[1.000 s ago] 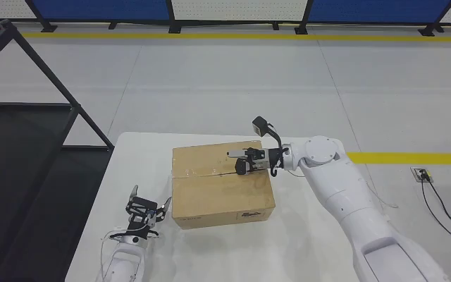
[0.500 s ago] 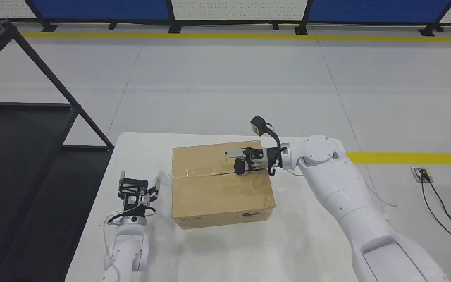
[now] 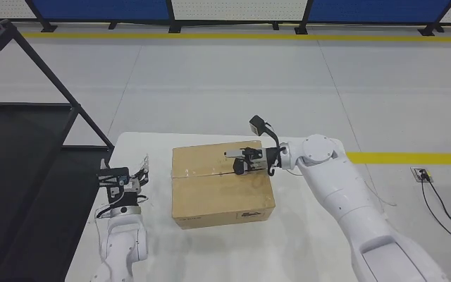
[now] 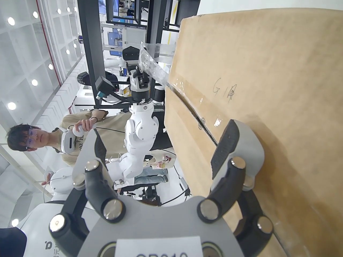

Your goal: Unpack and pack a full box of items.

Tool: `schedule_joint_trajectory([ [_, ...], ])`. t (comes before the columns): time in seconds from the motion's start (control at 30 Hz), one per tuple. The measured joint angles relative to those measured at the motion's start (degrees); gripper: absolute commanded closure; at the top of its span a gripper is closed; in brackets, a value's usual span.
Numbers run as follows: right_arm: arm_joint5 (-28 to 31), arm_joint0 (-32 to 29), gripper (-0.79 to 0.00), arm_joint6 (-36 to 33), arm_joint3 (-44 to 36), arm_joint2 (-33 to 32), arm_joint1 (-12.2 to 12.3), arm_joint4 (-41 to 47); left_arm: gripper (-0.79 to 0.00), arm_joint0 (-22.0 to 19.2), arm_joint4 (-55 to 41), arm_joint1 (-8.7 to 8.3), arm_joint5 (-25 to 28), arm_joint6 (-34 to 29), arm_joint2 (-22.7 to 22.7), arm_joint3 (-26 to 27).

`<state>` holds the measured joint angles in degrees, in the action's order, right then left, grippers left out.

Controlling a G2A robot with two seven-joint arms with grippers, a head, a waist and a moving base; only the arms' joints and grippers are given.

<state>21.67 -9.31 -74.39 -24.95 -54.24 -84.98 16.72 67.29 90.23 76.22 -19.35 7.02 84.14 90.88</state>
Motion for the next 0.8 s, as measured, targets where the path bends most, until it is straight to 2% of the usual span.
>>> schedule_joint_trajectory([
  [0.53,0.8,-0.5,-0.785,-0.1,0.0,-0.6,0.4,-0.2,-0.785,-2.1,4.3,0.95,-1.2,-0.2,-4.2,3.3],
  [0.8,0.8,-0.9,-0.785,-0.1,-0.5,-1.0,0.7,-0.2,-0.785,-2.3,6.1,1.42,-0.2,0.4,-6.9,5.1],
])
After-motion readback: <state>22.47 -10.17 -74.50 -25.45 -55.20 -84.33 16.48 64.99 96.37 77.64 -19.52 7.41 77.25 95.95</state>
